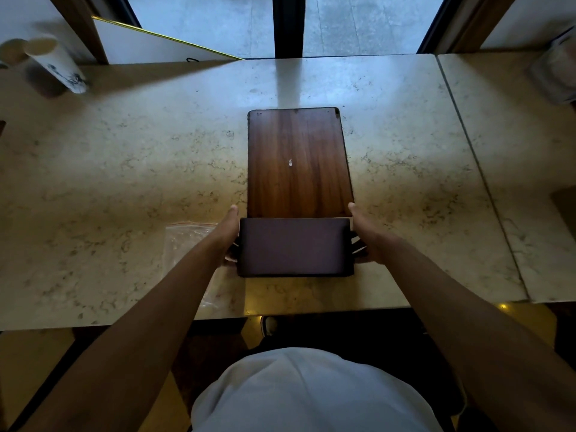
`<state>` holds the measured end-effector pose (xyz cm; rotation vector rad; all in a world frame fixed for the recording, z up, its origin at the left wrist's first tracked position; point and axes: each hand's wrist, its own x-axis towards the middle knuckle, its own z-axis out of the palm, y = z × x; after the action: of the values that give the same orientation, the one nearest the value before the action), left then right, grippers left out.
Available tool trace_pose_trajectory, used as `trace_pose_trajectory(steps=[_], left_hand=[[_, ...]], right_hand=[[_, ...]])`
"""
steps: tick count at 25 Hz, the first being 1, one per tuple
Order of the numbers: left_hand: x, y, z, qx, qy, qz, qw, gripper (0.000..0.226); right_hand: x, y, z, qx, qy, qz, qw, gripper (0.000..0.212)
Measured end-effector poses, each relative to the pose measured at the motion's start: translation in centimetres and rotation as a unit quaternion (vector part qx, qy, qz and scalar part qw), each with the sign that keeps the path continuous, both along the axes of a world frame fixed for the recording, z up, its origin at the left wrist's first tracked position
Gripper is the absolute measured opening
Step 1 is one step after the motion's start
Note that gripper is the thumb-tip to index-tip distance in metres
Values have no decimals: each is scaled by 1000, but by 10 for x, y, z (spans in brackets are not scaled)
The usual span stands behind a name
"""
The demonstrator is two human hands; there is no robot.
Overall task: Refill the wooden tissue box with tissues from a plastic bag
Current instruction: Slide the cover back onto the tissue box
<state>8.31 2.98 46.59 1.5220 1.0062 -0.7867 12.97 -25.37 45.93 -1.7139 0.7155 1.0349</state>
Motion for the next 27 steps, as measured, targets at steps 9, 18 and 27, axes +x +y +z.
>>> trace_pose_trajectory(steps=[9, 18, 27], left_hand=[[-12, -9, 9, 66, -249, 245, 935, 19], [-50, -18, -26, 125, -251, 243, 929, 24], [-49, -21, -42, 142, -199, 253, 936, 23]], right_hand=[[-9, -3, 9, 12, -260, -192, 946, 46], [-44, -4, -30, -87, -307, -116, 941, 33], [-51, 0, -46, -124, -311, -93, 938, 30]])
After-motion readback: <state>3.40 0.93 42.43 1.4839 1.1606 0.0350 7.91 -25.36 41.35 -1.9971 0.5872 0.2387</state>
